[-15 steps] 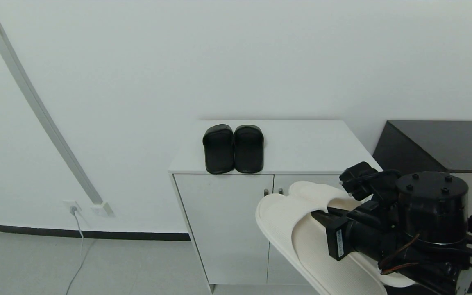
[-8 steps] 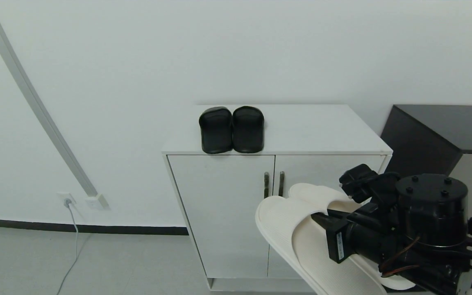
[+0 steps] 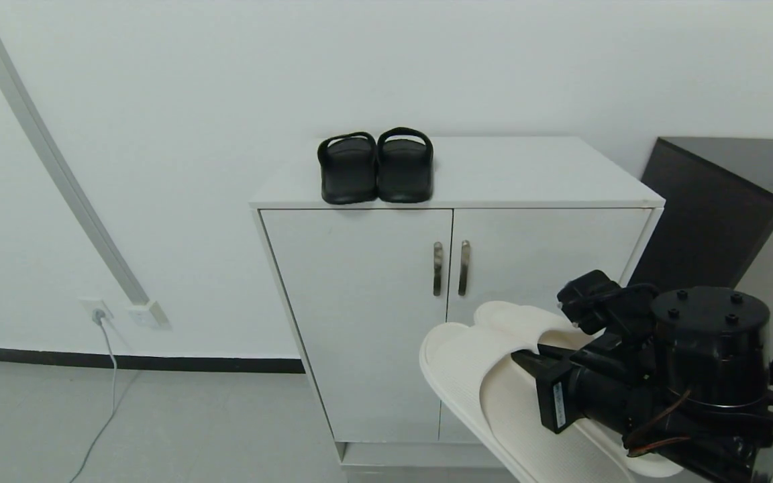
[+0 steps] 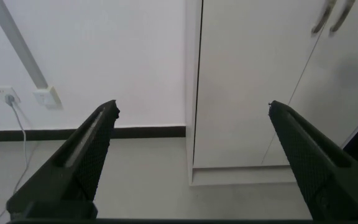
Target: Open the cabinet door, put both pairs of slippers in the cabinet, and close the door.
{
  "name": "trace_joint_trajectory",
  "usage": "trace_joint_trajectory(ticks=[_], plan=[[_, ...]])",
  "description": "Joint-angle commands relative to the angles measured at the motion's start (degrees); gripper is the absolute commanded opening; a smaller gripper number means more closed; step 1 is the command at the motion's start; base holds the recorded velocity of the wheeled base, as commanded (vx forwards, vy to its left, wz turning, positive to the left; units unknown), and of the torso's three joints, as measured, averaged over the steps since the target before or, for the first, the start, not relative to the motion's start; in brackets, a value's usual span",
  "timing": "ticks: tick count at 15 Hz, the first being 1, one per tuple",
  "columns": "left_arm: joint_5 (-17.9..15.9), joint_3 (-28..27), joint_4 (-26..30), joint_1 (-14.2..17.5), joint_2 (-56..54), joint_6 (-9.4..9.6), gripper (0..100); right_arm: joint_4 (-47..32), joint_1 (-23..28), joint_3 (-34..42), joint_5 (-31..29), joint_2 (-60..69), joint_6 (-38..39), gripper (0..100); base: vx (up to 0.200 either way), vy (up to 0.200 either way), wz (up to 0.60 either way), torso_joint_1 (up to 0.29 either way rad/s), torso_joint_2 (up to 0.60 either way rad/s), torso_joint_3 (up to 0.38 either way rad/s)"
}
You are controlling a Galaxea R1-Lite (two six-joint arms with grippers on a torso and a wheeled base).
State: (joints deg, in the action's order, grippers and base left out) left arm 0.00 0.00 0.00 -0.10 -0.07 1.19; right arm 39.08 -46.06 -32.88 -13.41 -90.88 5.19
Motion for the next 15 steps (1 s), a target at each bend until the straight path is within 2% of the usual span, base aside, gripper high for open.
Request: trace_joint_trajectory(ticks=[1,9,15], plan=[[0.0,0.0,0.0,0.0,0.1,-0.05,100,0.0,0.0,0.1,0.0,0.0,0.0,0,0.000,0.000,0.00,-0.168,0.48,0.305],[0.0,0.0,0.0,0.0,0.1,0.39,100,0.0,0.0,1.1,0.1,-0.2,-0.4,0,0.000,0.000,0.00,-0.123,0.47,0.337],[-0.9,-0.7,-0.2,-0.3,4.2,2.67,100,0.0,0.0,1.2,0.1,-0.4,-0.4,0,0.000,0.000,0.00,-0.045,0.43,0.379]])
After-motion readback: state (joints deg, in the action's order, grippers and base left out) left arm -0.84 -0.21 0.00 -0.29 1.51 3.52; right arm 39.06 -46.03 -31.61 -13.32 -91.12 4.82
